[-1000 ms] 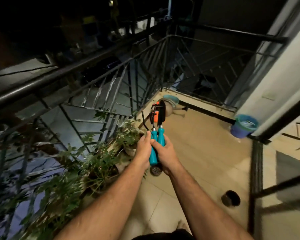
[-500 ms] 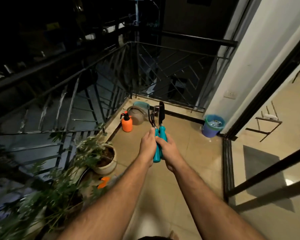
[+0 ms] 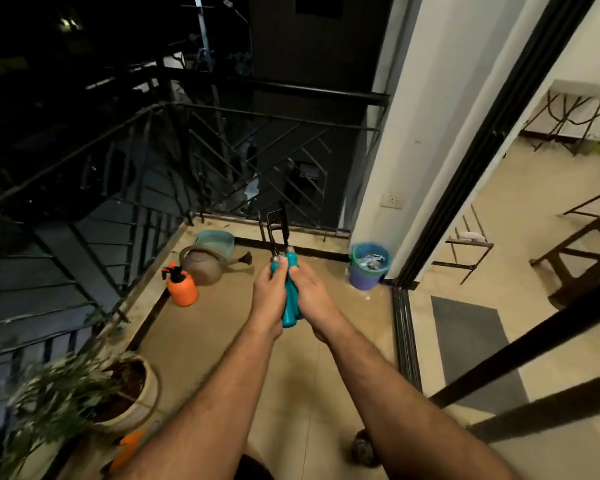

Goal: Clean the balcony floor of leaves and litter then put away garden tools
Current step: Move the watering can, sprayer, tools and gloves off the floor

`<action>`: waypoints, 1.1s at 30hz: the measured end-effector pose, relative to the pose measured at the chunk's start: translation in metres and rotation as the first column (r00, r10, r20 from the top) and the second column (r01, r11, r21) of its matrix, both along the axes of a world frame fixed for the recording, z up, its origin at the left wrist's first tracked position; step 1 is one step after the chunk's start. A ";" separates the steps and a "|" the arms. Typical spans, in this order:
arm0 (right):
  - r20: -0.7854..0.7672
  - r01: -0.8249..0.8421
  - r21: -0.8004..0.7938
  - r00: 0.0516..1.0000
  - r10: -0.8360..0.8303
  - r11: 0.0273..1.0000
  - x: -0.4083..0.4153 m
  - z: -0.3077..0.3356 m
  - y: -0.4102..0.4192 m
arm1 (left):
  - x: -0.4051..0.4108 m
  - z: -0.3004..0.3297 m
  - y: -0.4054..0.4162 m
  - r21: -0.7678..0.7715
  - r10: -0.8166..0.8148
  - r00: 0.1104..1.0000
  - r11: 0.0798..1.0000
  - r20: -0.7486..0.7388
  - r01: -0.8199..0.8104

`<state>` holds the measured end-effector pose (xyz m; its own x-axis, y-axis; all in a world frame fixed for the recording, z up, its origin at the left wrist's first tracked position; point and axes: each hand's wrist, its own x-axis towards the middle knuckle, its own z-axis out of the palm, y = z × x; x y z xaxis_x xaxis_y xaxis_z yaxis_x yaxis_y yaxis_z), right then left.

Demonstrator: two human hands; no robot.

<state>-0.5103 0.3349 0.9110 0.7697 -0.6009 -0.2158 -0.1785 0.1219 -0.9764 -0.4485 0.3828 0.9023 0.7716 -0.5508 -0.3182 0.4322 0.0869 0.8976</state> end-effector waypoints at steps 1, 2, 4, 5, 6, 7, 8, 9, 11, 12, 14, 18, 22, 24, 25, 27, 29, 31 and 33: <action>-0.001 -0.005 0.013 1.000 0.005 1.000 0.009 -0.001 -0.010 | 0.009 -0.004 -0.012 0.003 0.000 1.000 1.000 0.000 0.000; -0.003 -0.012 0.016 1.000 0.012 1.000 0.021 -0.003 -0.025 | 0.021 -0.007 -0.027 0.001 0.001 1.000 1.000 0.000 -0.001; 0.003 -0.008 0.018 1.000 0.008 1.000 0.041 -0.003 -0.049 | 0.041 -0.009 -0.051 -0.003 0.010 1.000 1.000 -0.013 -0.010; 0.009 0.007 0.022 1.000 -0.007 1.000 0.054 -0.005 -0.063 | 0.054 -0.011 -0.067 -0.005 0.007 1.000 1.000 -0.017 -0.007; 0.012 0.025 0.037 1.000 -0.025 0.999 0.065 -0.006 -0.076 | 0.065 -0.011 -0.080 0.000 0.003 1.000 1.000 -0.020 -0.003; 0.010 0.033 0.044 0.999 -0.033 0.998 0.082 -0.005 -0.092 | 0.082 -0.011 -0.096 0.001 -0.003 1.000 1.000 -0.024 0.003; 0.009 0.034 0.043 0.999 -0.035 0.998 0.097 -0.003 -0.104 | 0.097 -0.009 -0.108 0.000 -0.012 1.000 1.000 -0.025 0.012; 0.009 0.035 0.041 0.999 -0.036 0.999 0.110 0.002 -0.115 | 0.111 -0.006 -0.120 0.000 -0.020 1.000 1.000 -0.022 0.020; 0.013 0.054 0.033 0.998 -0.054 0.998 0.142 0.011 -0.139 | 0.145 0.003 -0.145 0.022 -0.028 1.000 0.999 0.000 0.028; 0.019 0.062 0.040 0.998 -0.063 0.997 0.158 0.014 -0.152 | 0.163 0.007 -0.159 0.027 -0.029 1.000 0.999 0.005 0.029; 0.026 0.078 0.068 0.996 -0.080 0.995 0.180 0.018 -0.172 | 0.186 0.011 -0.180 0.025 -0.033 0.999 0.999 0.006 0.033; -0.010 0.074 0.049 0.997 -0.074 0.996 0.225 0.012 -0.213 | 0.232 0.005 -0.219 0.045 -0.042 0.999 0.998 -0.025 0.043; -0.038 0.023 0.027 0.999 -0.022 0.999 0.278 -0.006 -0.249 | 0.282 -0.005 -0.250 0.128 -0.006 0.999 0.992 -0.042 0.011; -0.053 0.006 0.033 0.999 -0.004 0.999 0.306 -0.011 -0.265 | 0.307 -0.011 -0.266 0.134 0.023 0.999 0.991 -0.044 -0.017; -0.058 -0.006 0.035 0.998 0.008 0.999 0.324 -0.015 -0.278 | 0.323 -0.015 -0.277 0.129 0.050 0.998 0.991 -0.040 -0.044; -0.071 -0.046 0.024 0.996 0.048 0.999 0.356 -0.023 -0.304 | 0.353 -0.024 -0.302 0.117 0.110 0.993 0.987 -0.032 -0.106; -0.058 -0.097 0.023 0.993 0.099 0.995 0.383 -0.025 -0.331 | 0.379 -0.030 -0.329 0.120 0.171 0.985 0.979 -0.025 -0.167; -0.048 -0.151 0.031 0.987 0.153 0.988 0.412 -0.029 -0.364 | 0.404 -0.035 -0.359 0.125 0.238 0.970 0.965 -0.050 -0.231; -0.065 -0.198 0.051 0.977 0.201 0.979 0.440 -0.031 -0.393 | 0.429 -0.038 -0.384 0.136 0.285 0.955 0.952 -0.076 -0.273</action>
